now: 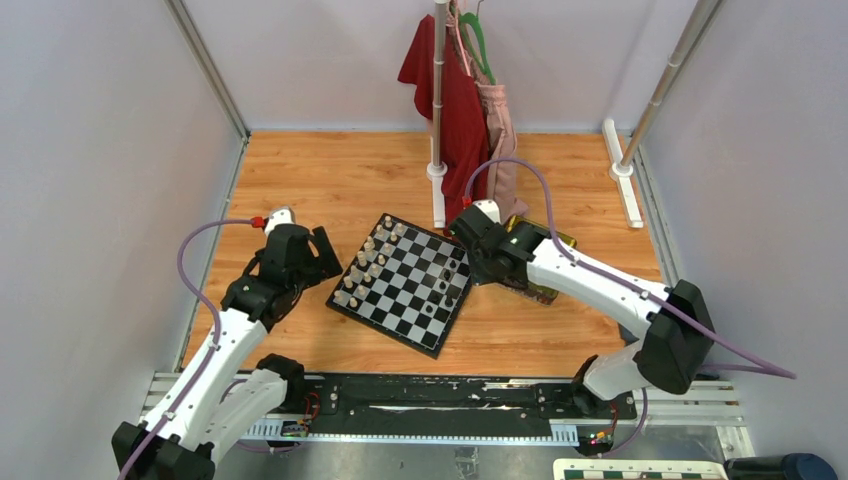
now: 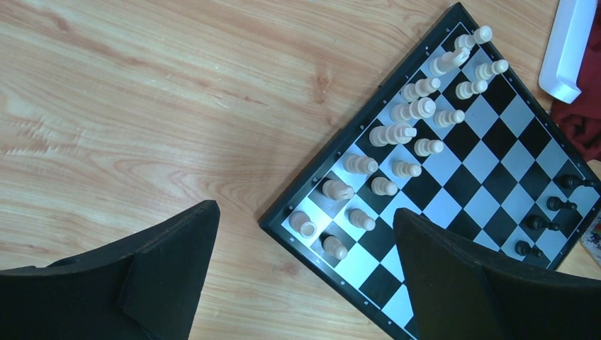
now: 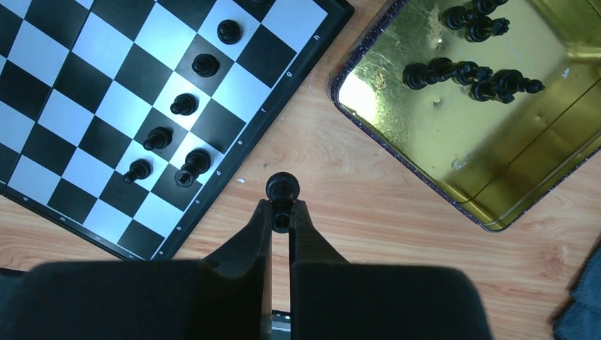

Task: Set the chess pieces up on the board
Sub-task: Place the chess piece on the chessboard.

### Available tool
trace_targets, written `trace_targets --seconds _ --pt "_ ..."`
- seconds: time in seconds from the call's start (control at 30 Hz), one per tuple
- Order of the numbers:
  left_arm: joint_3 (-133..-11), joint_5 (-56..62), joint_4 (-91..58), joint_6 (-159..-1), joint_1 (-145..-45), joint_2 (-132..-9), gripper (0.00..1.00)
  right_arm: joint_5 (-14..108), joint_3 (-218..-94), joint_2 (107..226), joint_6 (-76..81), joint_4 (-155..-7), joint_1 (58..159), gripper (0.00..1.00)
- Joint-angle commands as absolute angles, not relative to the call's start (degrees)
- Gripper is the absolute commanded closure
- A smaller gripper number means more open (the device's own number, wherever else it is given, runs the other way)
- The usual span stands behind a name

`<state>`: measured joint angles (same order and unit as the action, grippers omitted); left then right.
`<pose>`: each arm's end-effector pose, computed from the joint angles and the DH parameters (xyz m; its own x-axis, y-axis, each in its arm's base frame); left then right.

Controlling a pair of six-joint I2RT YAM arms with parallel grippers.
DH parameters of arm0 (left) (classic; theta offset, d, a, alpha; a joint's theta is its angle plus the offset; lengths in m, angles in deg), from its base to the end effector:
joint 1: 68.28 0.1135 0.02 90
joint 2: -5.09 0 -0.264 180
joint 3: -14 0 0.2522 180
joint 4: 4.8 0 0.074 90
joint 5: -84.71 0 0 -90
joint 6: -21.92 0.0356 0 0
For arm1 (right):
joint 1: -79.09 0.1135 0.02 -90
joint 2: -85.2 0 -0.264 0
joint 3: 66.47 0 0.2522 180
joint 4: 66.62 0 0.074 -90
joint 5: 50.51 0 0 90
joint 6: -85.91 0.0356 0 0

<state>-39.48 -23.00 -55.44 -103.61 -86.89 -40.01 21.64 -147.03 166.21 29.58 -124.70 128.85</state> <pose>0.1580 -0.0418 0.2647 -0.5713 -0.3917 -0.7212 -0.2966 0.9179 -0.2636 0.1939 0.2122 0.2803 -0.8041 -0.1332 -0.5794 -0.2132 0.9744 0.0718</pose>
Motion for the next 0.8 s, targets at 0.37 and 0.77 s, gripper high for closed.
trace_targets --seconds 0.37,0.77 --pt "-39.0 -24.27 -56.94 -104.12 -87.09 -38.49 0.0 23.92 -152.79 173.78 28.07 -124.17 130.15 1.0" --pt "-38.69 -24.35 -56.01 -104.6 -87.09 -39.2 0.0 24.46 -154.03 177.58 26.38 -123.49 130.07 1.0"
